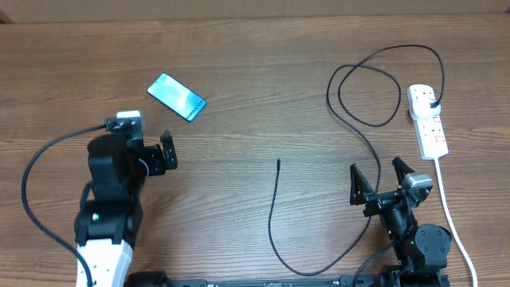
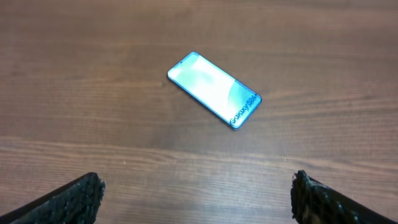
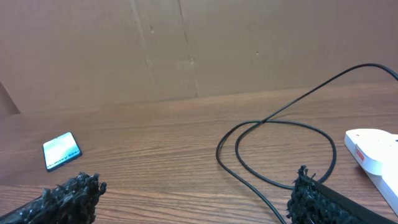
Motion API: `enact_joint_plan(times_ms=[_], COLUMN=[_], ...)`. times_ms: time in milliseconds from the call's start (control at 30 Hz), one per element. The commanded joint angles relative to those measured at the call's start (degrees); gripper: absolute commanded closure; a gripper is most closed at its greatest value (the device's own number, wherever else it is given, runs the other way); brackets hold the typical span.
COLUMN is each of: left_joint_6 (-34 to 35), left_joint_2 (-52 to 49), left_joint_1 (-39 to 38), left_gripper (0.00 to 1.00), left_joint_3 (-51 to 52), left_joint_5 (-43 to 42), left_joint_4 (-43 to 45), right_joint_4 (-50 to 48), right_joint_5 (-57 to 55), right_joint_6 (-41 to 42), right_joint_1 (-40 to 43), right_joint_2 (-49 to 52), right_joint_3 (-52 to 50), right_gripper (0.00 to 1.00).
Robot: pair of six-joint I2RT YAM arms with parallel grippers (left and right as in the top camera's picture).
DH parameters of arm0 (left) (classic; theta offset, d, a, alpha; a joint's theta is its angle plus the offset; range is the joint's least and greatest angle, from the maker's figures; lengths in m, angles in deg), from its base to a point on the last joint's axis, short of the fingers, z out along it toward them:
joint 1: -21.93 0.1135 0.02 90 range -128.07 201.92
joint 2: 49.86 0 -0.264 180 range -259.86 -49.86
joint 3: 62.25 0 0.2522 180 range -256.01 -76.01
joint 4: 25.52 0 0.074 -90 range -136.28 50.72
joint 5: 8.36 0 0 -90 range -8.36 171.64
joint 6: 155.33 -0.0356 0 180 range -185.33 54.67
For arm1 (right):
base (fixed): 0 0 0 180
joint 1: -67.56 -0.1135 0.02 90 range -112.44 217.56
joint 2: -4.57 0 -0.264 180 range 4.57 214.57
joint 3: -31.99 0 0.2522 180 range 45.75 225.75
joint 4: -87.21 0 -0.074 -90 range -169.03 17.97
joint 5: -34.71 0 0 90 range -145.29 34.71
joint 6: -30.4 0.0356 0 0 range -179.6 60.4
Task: Plug charger to phone and switch on socket
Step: 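Move the left gripper forward toward the phone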
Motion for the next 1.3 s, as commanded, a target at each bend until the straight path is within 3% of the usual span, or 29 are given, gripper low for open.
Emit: enact_joint_plan(times_ms=[0, 833, 1267], left_joint_6=[0.8, 0.8, 0.8], left_joint_2=[-4.4, -25.2, -27.2], left_joint_1=[0.6, 0.6, 0.6], left_gripper=[0.0, 0.0, 0.0], left_joint_3=[-6.0, -22.8, -22.8], left_joint_5=[-0.7, -0.6, -0.6], left_joint_4=[-3.6, -23.6, -24.2], right_joint_4=[-0.2, -0.2, -0.2], right_joint_5=[-0.6, -0.6, -0.6], right_joint_6=[-0.2, -0.2, -0.2], right_joint_1=[-0.2, -0.2, -0.2], right_joint_2=[-0.4, -0.4, -0.4], right_joint_3=[-0.3, -0.3, -0.3], right_gripper=[0.0, 0.0, 0.0])
